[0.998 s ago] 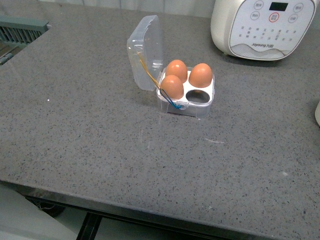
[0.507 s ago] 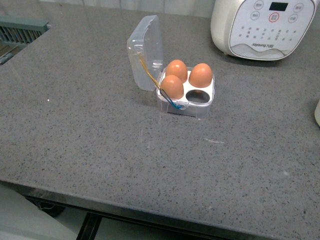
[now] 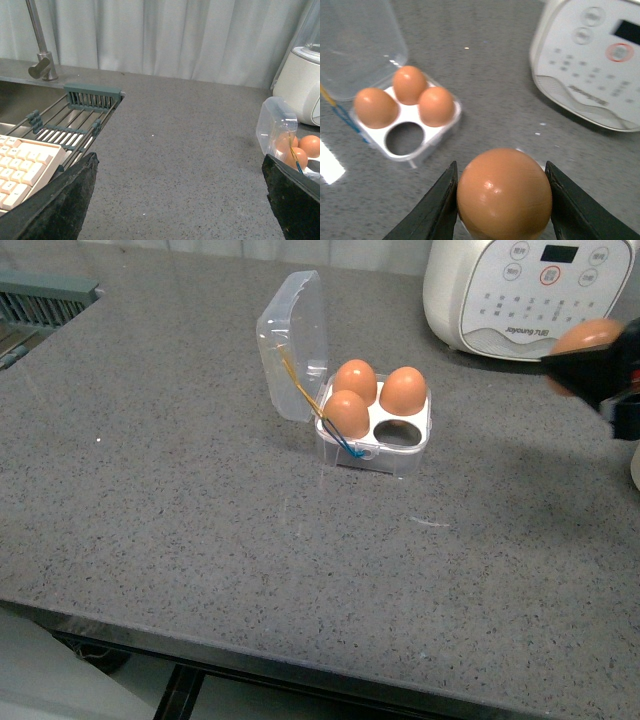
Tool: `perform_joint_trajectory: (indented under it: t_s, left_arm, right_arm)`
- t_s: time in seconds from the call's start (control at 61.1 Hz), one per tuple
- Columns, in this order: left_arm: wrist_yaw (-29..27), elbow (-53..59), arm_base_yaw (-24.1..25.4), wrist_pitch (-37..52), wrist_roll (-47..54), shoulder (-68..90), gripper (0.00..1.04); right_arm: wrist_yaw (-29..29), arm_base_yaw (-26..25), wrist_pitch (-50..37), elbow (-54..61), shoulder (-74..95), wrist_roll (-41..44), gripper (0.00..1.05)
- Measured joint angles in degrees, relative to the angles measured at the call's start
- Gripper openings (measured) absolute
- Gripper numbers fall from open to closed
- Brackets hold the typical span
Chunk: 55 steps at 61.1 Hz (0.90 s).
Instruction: Put egg into box
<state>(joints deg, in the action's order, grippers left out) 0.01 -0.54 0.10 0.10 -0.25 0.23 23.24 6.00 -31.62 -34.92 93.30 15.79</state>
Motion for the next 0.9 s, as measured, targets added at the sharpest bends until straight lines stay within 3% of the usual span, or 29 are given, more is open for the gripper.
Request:
perform_joint_trajectory:
  t_s: [0.262, 0.9]
  left_arm:
    - [0.0, 0.0, 0.0, 0.0, 0.0, 0.0, 0.98]
    - [0.0, 0.0, 0.0, 0.0, 0.0, 0.0, 0.98]
  right_arm:
    - [-3.5, 9.5, -0.9, -3.3, 5.9, -1.8, 0.43]
    - [-4.3, 11.9, -2.1, -11.9, 16.0, -2.7, 0.43]
